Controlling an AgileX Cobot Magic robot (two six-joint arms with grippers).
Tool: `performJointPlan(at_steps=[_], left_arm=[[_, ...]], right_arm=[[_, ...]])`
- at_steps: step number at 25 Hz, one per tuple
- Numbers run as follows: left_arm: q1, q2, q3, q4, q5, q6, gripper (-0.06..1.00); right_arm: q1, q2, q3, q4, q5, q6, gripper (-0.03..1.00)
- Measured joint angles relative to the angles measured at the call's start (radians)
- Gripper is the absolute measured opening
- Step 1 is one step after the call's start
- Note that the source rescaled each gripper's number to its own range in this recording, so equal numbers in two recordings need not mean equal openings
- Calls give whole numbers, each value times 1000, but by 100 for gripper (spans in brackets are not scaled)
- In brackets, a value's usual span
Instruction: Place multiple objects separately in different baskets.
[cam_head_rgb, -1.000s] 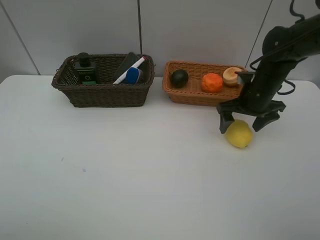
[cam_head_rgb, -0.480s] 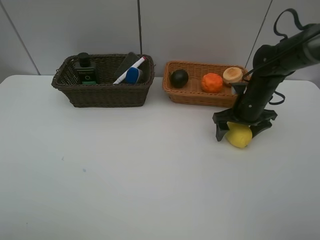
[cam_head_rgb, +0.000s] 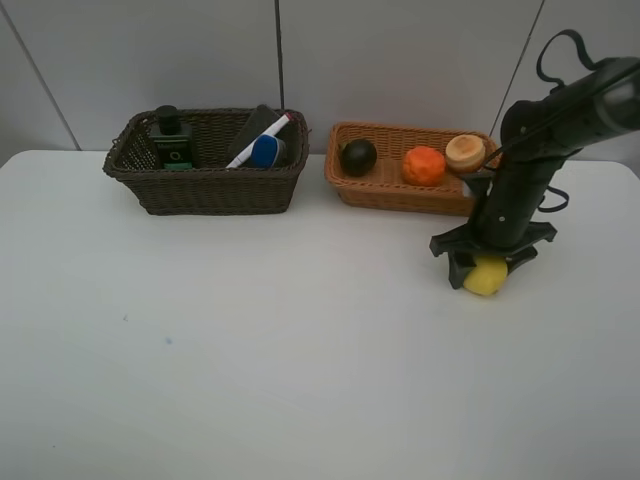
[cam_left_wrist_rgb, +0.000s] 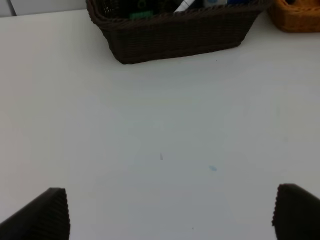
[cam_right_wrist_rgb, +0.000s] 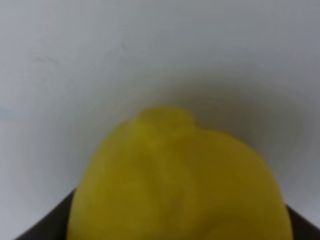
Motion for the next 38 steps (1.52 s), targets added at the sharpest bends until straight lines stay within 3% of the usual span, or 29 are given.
performJointPlan(at_steps=[9,16,26,27,31,38], left_arm=[[0,0,0,0,0,0,100],[0,0,0,0,0,0,100],[0,0,0,0,0,0,100],[0,0,0,0,0,0,100],[0,0,0,0,0,0,100],[0,0,0,0,0,0,100]], right_arm=[[0,-25,-14,24,35,0,56],[1,-164,-191,25,62,0,56],[0,-64,-288,25,-240,3,56],[0,-56,-288,25,-253,4,58],[0,-43,-288,10,-286,4,91],[0,-58,-288,-8,-214,4,100]])
